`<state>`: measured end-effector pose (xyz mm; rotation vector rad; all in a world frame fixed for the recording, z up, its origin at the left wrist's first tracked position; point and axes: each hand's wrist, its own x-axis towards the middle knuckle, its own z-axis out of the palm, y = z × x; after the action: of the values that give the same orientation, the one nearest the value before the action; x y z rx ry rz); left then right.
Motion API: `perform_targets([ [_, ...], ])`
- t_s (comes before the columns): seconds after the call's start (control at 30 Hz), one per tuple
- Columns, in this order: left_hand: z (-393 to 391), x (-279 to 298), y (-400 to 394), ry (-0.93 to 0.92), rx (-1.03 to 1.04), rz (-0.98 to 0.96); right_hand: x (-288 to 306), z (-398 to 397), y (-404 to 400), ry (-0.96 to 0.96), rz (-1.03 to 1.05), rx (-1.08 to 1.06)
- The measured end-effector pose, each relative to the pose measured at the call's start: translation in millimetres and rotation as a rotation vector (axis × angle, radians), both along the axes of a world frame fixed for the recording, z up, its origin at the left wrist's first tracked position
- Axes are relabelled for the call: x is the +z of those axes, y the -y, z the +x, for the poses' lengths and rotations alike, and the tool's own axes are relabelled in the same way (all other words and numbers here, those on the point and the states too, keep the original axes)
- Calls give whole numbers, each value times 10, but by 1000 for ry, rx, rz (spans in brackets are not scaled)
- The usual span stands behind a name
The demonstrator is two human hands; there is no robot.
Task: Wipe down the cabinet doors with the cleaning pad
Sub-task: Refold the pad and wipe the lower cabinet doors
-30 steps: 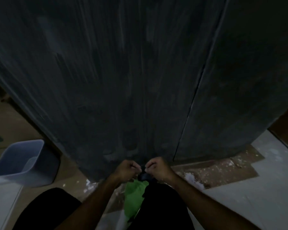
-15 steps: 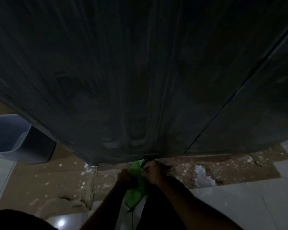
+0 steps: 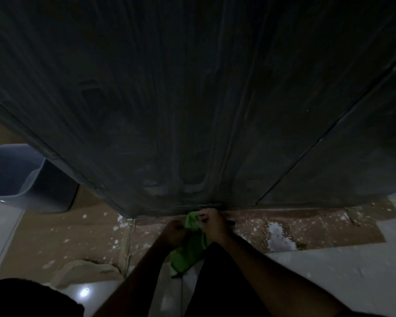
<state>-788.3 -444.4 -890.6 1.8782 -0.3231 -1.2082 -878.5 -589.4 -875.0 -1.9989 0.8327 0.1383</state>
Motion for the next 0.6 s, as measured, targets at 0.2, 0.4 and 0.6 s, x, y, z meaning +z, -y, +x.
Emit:
perform_targets([
  [0.2, 19, 623, 42, 252, -183, -198, 604, -78, 155, 138, -109, 297],
  [0.4, 110, 1394, 76, 238, -289, -222, 1354, -182, 323, 221, -233, 406],
  [0.6, 73, 2352, 142, 288, -447, -314, 2155, -440, 527, 287, -258, 385],
])
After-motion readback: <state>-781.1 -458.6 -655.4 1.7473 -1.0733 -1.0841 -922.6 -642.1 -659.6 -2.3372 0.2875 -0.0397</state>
